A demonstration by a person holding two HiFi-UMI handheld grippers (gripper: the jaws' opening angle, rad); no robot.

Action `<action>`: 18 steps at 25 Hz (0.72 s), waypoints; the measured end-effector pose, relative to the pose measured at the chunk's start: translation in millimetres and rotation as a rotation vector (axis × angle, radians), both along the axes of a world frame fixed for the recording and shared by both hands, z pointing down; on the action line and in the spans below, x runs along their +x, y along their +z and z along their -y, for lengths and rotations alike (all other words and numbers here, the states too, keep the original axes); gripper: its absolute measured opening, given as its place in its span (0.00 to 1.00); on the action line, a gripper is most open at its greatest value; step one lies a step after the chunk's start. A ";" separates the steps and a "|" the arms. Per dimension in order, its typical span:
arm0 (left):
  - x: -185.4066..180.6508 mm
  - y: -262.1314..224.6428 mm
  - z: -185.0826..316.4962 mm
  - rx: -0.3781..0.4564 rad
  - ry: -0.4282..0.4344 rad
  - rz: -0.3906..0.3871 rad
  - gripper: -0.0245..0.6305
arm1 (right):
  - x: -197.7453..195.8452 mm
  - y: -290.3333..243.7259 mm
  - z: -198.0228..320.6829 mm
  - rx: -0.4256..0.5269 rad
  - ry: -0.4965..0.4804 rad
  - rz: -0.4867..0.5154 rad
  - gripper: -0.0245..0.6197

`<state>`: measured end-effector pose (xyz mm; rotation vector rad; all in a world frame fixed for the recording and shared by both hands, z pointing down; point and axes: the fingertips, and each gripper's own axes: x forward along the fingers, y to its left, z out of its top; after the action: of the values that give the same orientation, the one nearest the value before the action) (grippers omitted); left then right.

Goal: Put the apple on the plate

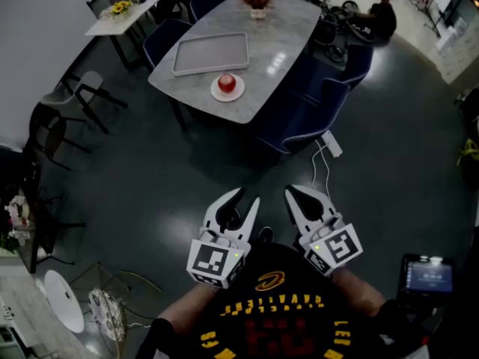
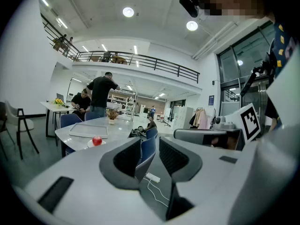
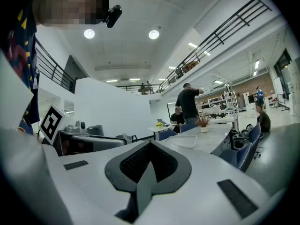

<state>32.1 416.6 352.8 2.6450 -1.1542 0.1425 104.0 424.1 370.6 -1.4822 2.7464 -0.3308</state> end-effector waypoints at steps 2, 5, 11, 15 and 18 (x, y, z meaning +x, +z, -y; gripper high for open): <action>-1.0 14.1 -5.3 0.000 0.004 0.006 0.23 | 0.9 -4.3 -1.8 0.001 -0.001 -0.007 0.05; 0.5 17.7 -6.7 -0.008 0.002 0.014 0.23 | 1.8 -6.4 -1.9 0.006 -0.006 0.000 0.05; 0.6 17.1 0.9 -0.003 -0.003 0.024 0.23 | 0.6 -9.4 7.6 0.015 -0.013 0.018 0.05; -7.4 24.2 12.6 -0.024 -0.018 0.034 0.23 | -8.6 -0.1 18.0 -0.011 -0.027 0.000 0.05; -15.1 30.1 31.1 -0.064 -0.027 0.037 0.23 | -14.1 5.9 34.9 -0.034 -0.025 -0.001 0.05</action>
<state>17.0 385.4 382.9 2.5803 -1.1770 0.2207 89.8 389.2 376.5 -1.4573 2.7760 -0.3794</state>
